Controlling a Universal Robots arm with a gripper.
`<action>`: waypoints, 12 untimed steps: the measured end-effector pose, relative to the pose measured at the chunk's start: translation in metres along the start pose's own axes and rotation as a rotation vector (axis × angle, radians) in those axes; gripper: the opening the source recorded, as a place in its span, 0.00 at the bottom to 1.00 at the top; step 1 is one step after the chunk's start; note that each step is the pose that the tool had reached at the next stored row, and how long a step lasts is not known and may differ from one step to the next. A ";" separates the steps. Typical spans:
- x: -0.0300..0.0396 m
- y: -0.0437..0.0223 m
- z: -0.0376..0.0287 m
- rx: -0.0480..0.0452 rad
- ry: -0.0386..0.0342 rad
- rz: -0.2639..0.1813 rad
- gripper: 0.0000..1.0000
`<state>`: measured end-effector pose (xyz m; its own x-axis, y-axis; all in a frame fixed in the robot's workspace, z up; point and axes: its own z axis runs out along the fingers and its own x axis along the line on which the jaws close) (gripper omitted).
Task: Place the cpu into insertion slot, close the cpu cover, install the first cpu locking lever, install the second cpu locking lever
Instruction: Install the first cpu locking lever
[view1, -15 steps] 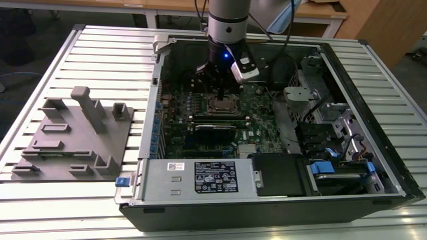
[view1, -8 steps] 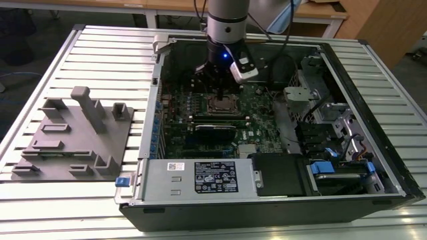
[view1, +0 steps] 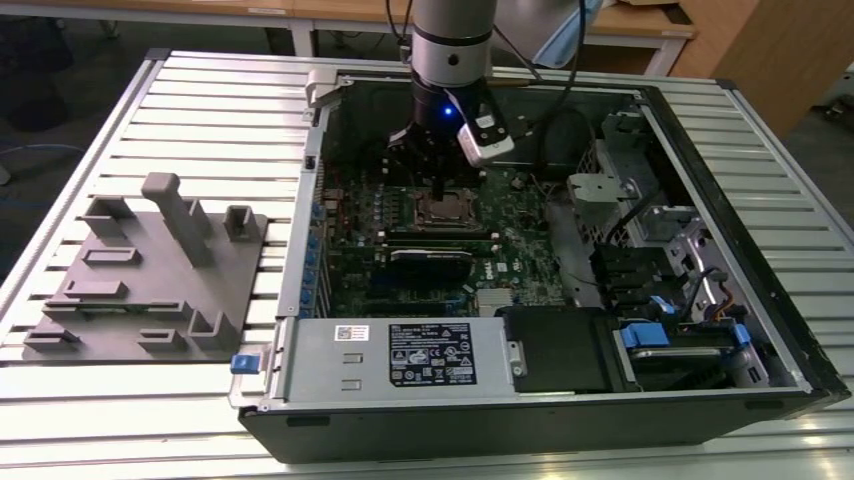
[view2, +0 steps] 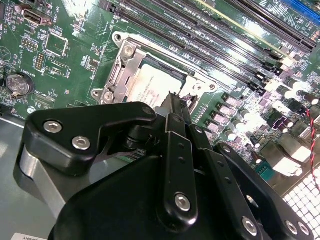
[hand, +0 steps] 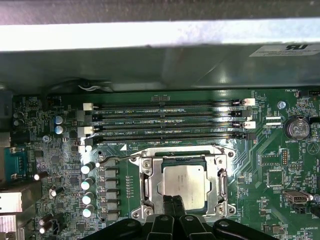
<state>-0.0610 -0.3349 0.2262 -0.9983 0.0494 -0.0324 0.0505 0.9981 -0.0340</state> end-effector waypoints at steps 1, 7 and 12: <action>0.0000 0.0000 0.0000 0.0000 0.0000 0.000 0.10; 0.0010 -0.0001 0.0000 -0.0002 0.0000 0.000 0.10; 0.0060 -0.0003 0.0000 0.0000 0.0000 0.000 0.10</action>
<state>-0.0670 -0.3349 0.2260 -0.9983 0.0494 -0.0324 0.0505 0.9981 -0.0341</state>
